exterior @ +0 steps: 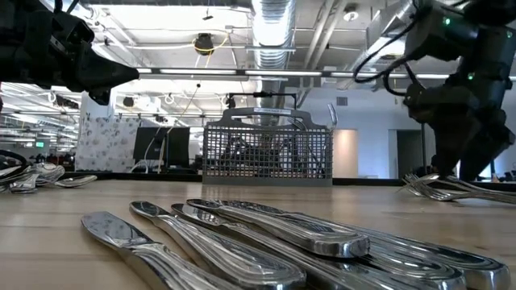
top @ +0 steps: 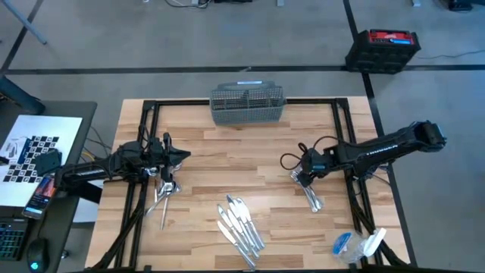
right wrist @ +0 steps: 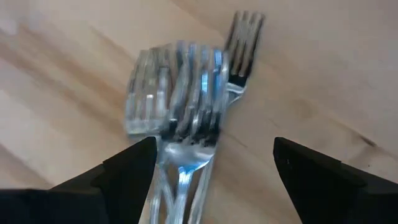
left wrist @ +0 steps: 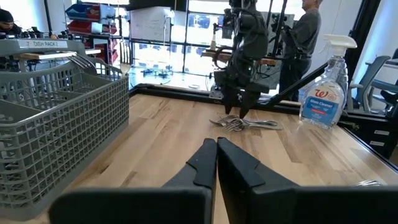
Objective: Sort silverware
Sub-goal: Put the silver fork into the gray organizer
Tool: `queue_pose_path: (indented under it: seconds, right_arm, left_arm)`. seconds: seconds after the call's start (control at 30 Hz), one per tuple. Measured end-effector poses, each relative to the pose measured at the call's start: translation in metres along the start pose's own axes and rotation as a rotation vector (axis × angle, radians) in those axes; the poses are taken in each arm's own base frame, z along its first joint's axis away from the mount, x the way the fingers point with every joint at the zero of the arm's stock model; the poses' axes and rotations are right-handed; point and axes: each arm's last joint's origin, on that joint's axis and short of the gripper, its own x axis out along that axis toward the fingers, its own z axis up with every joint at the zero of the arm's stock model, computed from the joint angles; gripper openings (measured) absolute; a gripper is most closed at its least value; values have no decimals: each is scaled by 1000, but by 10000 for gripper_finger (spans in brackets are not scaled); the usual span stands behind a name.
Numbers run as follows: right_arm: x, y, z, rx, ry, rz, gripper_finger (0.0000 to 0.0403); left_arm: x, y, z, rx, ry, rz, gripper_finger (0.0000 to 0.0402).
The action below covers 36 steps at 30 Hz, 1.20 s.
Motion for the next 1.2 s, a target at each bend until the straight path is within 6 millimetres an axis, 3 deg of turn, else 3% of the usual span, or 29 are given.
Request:
queue_pose_path:
  seconds: [0.13, 0.2, 0.3, 0.37, 0.5, 0.8, 0.97, 1.2]
  right_arm:
    - [3, -3, 0, 9, -6, 4, 256]
    - [3, -3, 1, 9, -7, 5, 193]
    - [3, 0, 1, -27, 1, 47, 62]
    - [1, 4, 2, -57, 8, 91, 20]
    - [-8, 11, 6, -94, 30, 116, 3]
    - [-67, 38, 48, -209, -123, 192, 0]
    - [-98, 41, 79, -248, -346, 143, 0]
    - [-151, 34, 141, -288, -823, 87, 0]
  left_arm:
    - [0, 0, 0, 0, 0, 0, 0]
    - [0, 0, 0, 0, 0, 0, 0]
    - [0, 0, 0, 0, 0, 0, 0]
    - [0, 0, 0, 0, 0, 0, 0]
    - [0, 0, 0, 0, 0, 0, 0]
    - [0, 0, 0, 0, 0, 0, 0]
    - [0, 0, 0, 0, 0, 0, 0]
    - [0, 0, 0, 0, 0, 0, 0]
